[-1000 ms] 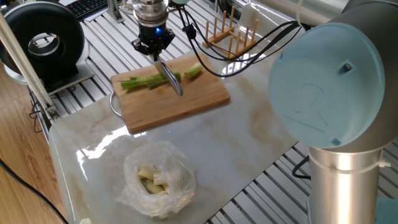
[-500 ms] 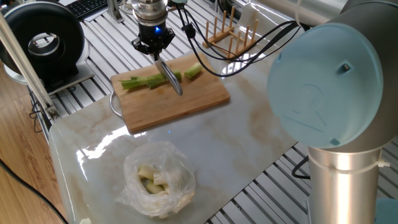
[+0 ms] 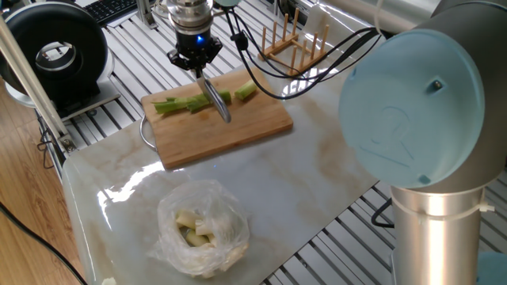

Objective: Chop the scallions

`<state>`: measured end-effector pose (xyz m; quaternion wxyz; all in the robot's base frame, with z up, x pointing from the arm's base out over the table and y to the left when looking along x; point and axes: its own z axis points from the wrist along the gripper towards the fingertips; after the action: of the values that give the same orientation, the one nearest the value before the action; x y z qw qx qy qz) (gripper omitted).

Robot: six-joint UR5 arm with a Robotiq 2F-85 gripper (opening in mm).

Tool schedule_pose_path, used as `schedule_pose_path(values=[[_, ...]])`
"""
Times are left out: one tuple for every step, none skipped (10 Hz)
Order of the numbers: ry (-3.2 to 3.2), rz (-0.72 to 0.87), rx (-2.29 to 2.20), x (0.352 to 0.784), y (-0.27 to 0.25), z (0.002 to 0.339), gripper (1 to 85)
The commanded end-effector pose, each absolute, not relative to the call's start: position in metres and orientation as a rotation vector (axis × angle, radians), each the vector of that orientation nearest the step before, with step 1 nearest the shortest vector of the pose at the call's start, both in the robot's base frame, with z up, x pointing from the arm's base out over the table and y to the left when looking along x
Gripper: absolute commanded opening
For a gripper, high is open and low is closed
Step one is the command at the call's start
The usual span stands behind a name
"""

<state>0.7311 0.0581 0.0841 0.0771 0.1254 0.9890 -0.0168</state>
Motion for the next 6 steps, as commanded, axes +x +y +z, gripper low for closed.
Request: schedule_pose_path(values=[[2.964, -0.045, 0.385, 0.7294, 0.0577, 0.0818, 1.0], [2.963, -0.063, 0.383, 0.7294, 0.0549, 0.0809, 1.0], [2.965, -0.075, 0.385, 0.7291, 0.0533, 0.0795, 1.0], [2.965, -0.080, 0.390, 0.7285, 0.0542, 0.0789, 1.0], [2.966, -0.084, 0.399, 0.7274, 0.0569, 0.0797, 1.0], [2.970, -0.085, 0.407, 0.7262, 0.0605, 0.0811, 1.0]])
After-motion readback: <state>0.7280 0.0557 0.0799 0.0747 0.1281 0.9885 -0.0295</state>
